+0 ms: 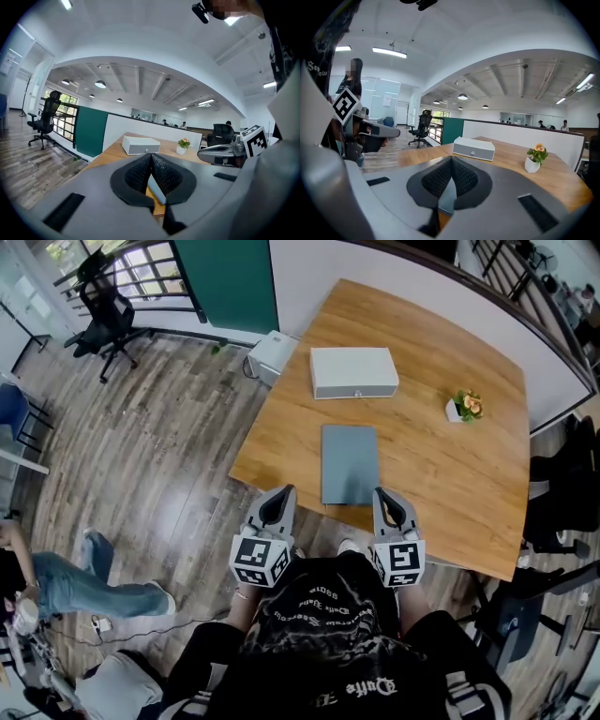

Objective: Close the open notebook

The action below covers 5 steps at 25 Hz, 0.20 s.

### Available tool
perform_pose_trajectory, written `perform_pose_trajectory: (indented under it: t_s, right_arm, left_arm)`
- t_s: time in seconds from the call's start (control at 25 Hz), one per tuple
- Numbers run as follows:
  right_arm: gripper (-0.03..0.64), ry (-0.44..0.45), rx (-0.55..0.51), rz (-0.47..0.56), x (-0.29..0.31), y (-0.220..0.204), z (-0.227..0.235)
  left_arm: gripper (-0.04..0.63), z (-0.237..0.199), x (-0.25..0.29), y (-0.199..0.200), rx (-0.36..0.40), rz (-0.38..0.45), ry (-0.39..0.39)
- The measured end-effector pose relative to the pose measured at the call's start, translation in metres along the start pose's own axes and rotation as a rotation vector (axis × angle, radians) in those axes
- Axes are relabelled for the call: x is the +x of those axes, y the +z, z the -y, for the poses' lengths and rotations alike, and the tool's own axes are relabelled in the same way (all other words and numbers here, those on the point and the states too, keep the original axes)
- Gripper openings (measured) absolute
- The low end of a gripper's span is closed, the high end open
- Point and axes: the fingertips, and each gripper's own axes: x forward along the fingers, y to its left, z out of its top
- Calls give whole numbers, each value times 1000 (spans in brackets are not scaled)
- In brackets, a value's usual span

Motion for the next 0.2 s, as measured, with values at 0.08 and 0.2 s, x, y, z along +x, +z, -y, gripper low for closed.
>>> perform_pose_trajectory:
  t_s: [0.08,0.2]
  right_arm:
    - [5,3,-4,-3,0,-1,0]
    - [5,1,-3,-5,-1,-2,1]
  left_arm:
    - [23,1,1,0,-7,2,-3]
    - [23,2,1,-1,-10,2,-3]
